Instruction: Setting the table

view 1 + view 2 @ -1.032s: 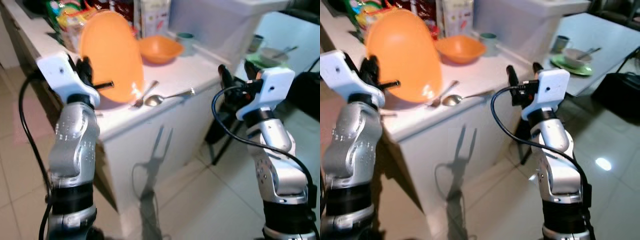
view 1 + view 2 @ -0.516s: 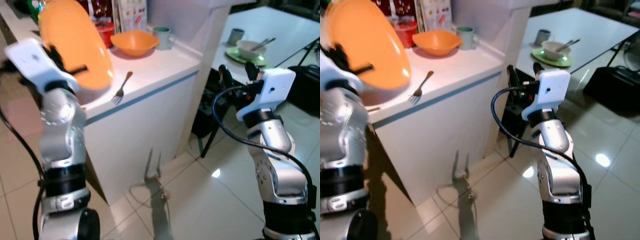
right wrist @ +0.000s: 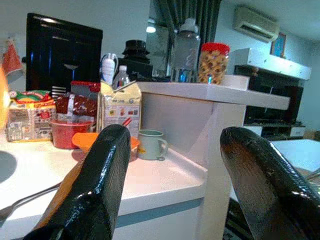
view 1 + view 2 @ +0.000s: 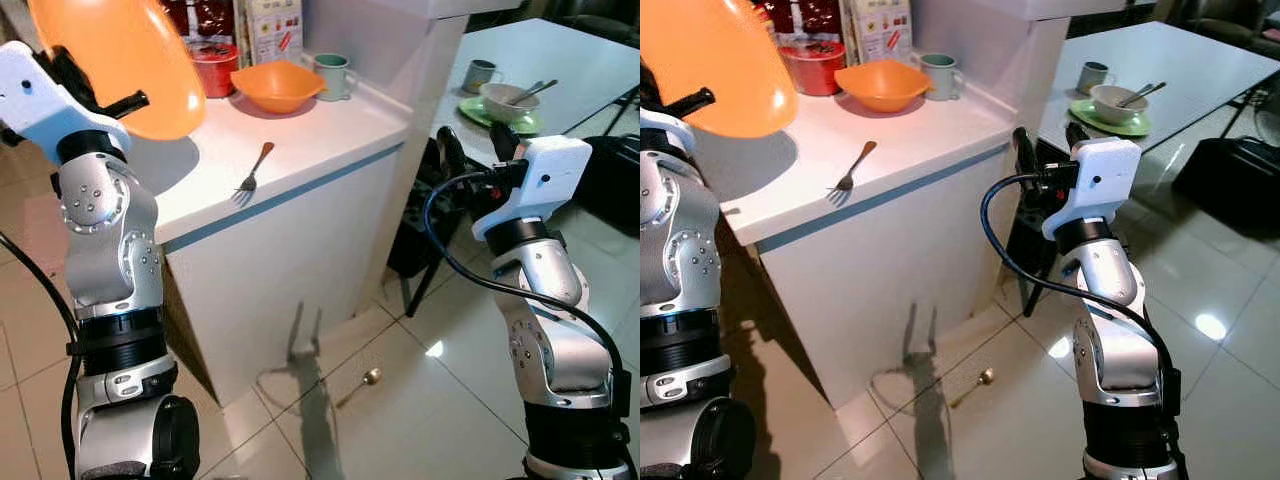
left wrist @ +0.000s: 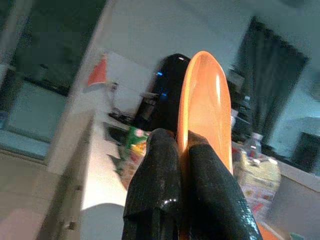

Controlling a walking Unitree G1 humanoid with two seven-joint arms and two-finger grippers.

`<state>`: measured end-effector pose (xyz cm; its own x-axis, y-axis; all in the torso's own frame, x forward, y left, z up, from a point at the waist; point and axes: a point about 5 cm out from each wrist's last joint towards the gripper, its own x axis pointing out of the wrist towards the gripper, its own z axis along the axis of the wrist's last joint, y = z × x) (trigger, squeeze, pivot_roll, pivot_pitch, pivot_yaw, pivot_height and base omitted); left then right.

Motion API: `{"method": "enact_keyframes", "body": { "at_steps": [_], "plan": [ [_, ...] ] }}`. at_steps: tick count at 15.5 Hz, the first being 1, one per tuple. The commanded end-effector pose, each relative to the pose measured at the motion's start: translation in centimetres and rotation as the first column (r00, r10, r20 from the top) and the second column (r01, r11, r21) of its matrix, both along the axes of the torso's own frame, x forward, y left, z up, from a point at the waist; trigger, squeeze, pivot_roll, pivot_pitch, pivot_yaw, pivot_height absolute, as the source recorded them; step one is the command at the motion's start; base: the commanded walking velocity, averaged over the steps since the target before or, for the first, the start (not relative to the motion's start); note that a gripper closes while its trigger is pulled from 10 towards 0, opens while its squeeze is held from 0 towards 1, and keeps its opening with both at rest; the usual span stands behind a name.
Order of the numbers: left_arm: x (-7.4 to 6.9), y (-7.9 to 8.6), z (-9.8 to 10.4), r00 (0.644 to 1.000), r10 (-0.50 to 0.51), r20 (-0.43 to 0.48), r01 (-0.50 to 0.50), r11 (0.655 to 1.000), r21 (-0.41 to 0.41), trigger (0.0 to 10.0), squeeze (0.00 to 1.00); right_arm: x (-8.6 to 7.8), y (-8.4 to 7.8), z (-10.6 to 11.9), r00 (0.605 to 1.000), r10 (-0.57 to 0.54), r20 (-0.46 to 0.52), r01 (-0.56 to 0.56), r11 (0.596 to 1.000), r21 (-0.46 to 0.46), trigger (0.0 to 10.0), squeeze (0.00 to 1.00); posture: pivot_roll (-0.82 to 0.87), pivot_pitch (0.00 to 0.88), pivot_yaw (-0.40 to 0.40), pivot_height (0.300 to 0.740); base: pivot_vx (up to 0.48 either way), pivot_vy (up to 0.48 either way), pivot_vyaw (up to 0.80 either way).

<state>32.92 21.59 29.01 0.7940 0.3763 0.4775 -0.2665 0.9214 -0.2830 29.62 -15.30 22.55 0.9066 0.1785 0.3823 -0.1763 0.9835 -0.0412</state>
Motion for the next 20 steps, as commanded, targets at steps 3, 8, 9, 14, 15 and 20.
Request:
{"method": "enact_keyframes", "body": {
  "at_steps": [3, 8, 9, 14, 15, 20],
  "plan": [
    [-0.8, -2.3, -0.4, 0.983, -0.183, -0.011, 0.183, 0.979, 0.089, 10.0, 0.0, -0.1, 0.9, -0.4, 0.999, 0.039, -0.022, -0.039, 0.999, -0.027, 10.0, 0.0, 0.02, 0.0, -0.043, 0.74, 0.0, 0.0, 0.8],
    [-2.1, -3.8, -1.7, 0.966, -0.254, -0.041, 0.257, 0.959, 0.116, 10.0, 0.0, 0.1, 1.0, -0.8, 0.998, 0.041, -0.042, -0.043, 0.999, -0.033, 10.0, 0.0, 0.02, 0.0, -0.058, 0.74, 0.0, -0.219, 0.8],
    [-2.1, -4.2, -1.7, 0.962, -0.268, -0.04, 0.271, 0.956, 0.115, 10.0, 0.0, 0.1, 1.0, -0.8, 0.998, 0.038, -0.045, -0.039, 0.999, -0.029, 10.0, 0.0, 0.02, 0.0, -0.058, 0.74, 0.0, -0.48, 0.8],
    [-2.0, -4.8, -1.9, 0.959, -0.281, -0.051, 0.284, 0.953, 0.102, 10.0, 0.0, 0.1, 0.4, -1.0, 0.999, 0.01, -0.054, -0.01, 1.0, -0.01, 10.0, 0.0, 0.02, 0.0, -0.052, 0.74, 0.0, -0.48, 0.1],
    [-2.0, -4.8, -1.9, 0.96, -0.276, -0.047, 0.28, 0.955, 0.098, 10.0, 0.0, 0.2, 0.4, -1.0, 0.998, 0.008, -0.055, -0.009, 1.0, -0.014, 10.0, 0.0, 0.02, 0.0, -0.052, 0.74, 0.0, -0.48, 0.0],
    [-1.8, -4.9, -2.6, 0.961, -0.263, -0.079, 0.27, 0.958, 0.099, 10.0, 0.0, 0.4, 0.3, -1.5, 0.997, -0.014, -0.076, 0.011, 0.999, -0.044, 10.0, 0.0, 0.01, 0.0, -0.05, 0.74, 0.0, -0.48, 0.0]
  ]
}}
